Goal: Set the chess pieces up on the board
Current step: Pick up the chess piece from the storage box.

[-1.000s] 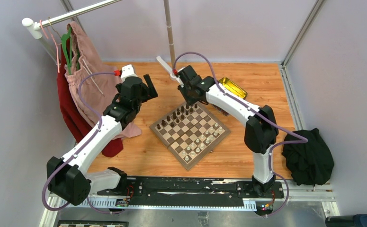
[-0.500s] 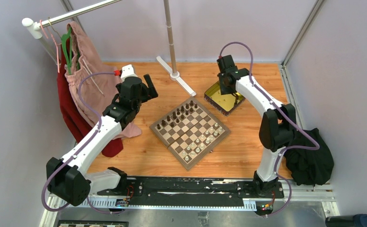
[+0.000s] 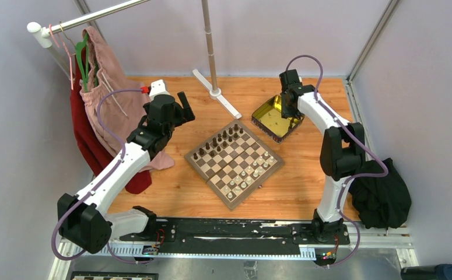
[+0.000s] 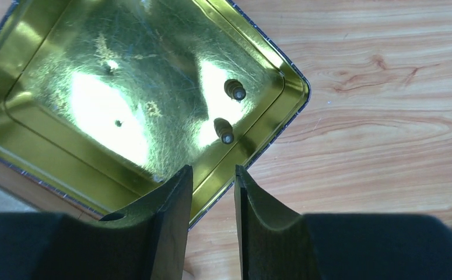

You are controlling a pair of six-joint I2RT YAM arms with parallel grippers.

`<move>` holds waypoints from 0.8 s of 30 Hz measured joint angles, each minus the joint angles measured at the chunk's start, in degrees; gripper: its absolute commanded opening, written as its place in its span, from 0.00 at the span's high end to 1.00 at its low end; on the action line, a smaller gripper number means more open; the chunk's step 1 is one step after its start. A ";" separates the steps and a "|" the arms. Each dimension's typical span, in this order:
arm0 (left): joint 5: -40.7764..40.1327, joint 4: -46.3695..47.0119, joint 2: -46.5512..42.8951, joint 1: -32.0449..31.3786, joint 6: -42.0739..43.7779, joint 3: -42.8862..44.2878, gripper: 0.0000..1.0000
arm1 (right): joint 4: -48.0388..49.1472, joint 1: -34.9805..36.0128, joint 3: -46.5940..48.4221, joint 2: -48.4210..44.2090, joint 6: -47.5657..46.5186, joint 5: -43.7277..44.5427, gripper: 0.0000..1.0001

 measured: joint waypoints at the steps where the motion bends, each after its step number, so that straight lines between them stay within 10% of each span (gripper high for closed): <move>1: 0.00 0.00 0.09 0.00 0.02 0.00 0.00 | 0.13 -0.31 0.00 0.50 0.09 0.00 0.60; 24: 0.26 1.03 5.55 0.00 1.44 1.81 0.00 | 1.40 -5.40 6.49 10.01 -0.48 -3.02 0.57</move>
